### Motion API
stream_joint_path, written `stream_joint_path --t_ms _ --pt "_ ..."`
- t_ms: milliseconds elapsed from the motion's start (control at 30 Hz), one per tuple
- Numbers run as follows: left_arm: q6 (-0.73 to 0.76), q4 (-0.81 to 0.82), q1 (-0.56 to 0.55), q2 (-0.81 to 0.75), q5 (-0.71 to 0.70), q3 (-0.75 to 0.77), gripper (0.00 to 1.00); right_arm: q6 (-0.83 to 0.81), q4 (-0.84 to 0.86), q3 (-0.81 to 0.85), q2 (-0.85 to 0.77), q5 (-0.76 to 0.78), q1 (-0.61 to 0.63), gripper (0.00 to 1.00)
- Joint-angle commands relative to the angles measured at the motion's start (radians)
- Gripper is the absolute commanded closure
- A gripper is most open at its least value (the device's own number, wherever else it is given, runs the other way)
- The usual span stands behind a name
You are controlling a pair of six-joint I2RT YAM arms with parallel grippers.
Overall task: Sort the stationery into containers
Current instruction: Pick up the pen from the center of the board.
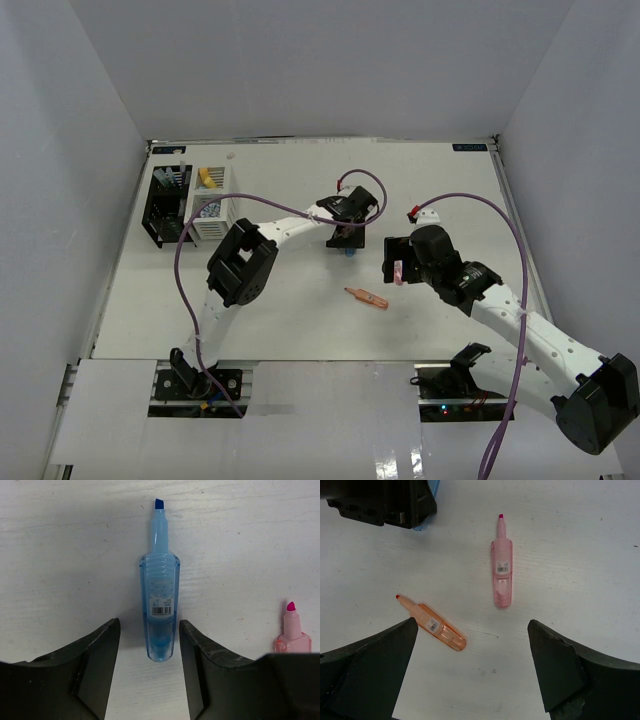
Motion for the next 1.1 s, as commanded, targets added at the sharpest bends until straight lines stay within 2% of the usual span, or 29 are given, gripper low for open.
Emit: stream_joint_path --t_ms 0,233,467,533,733,1067 --pt "0.0 -0.012 -0.041 0.009 0.0 -0.027 0.39 0.013 0.004 -0.003 -0.001 0.018 -0.004 0.02" --pt "0.005 -0.019 -0.055 0.02 -0.026 -0.042 0.48 0.012 0.004 -0.006 -0.012 0.014 -0.007 0.02" --pt "0.028 -0.026 -0.055 -0.014 -0.086 -0.048 0.76 0.006 0.004 -0.001 -0.024 0.014 -0.009 0.02" --pt "0.046 -0.024 -0.055 -0.034 -0.107 -0.059 0.8 0.004 0.004 0.0 -0.025 0.012 -0.009 0.02" --pt "0.193 0.033 -0.053 -0.166 -0.136 -0.131 0.99 -0.02 0.006 0.043 -0.033 -0.038 -0.015 0.02" --pt "0.501 0.23 -0.024 -0.526 -0.006 -0.383 1.0 -0.08 0.007 0.206 0.053 -0.186 -0.055 0.01"
